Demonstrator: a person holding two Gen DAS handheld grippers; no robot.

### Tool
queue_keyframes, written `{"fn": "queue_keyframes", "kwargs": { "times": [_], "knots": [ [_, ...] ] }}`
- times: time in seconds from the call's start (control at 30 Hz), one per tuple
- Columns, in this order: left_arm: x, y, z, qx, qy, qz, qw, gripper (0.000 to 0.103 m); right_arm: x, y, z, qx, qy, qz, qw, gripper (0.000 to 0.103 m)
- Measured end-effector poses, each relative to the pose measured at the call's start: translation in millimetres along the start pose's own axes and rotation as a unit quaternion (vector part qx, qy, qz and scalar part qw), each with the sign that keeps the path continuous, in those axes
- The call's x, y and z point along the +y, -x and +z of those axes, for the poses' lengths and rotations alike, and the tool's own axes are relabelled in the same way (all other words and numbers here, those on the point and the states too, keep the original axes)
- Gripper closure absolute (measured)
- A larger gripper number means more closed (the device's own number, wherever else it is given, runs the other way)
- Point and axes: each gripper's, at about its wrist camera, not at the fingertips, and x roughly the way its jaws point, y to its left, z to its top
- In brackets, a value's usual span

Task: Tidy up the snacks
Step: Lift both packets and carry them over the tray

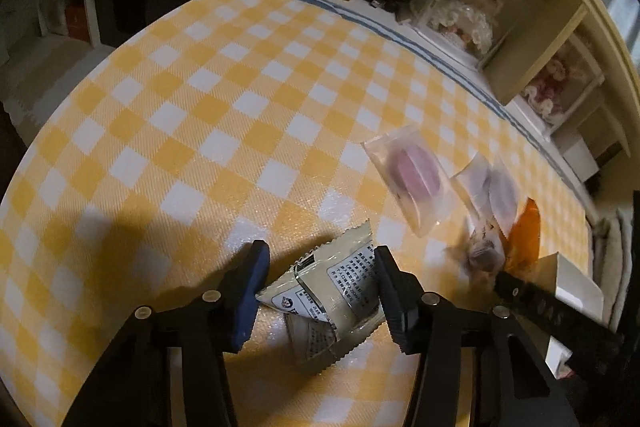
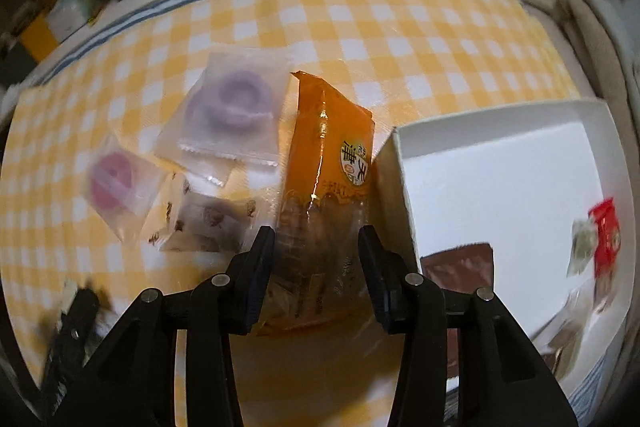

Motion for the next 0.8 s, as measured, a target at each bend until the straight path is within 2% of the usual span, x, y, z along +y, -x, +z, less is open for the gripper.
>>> {"fn": "queue_keyframes", "kwargs": {
  "times": [0.1,0.13,0.33,0.53,0.8],
  "knots": [
    [1,1,1,0.003,-0.002,-0.009,1.0,0.054,3,6,-10,-0.011,0.044,0.033,0.998,0.066],
    [4,2,1,0.005,-0.001,-0.012,0.9999,0.054,3,10,-16,-0.013,0.06,0.048,0.997,0.072],
    [12,18,1,0.003,-0.008,-0.03,0.9995,0.057,0,32,-45,-0.042,0.122,0.093,0.987,0.075],
    [4,57,1,-0.031,-0.034,-0.049,0.9977,0.057,-6,61,-60,-0.092,0.152,0.113,0.977,0.075],
    [-13,123,-13,-0.074,-0.082,-0.099,0.9889,0.057,-30,121,-60,-0.175,0.167,0.127,0.962,0.075]
  ]
}}
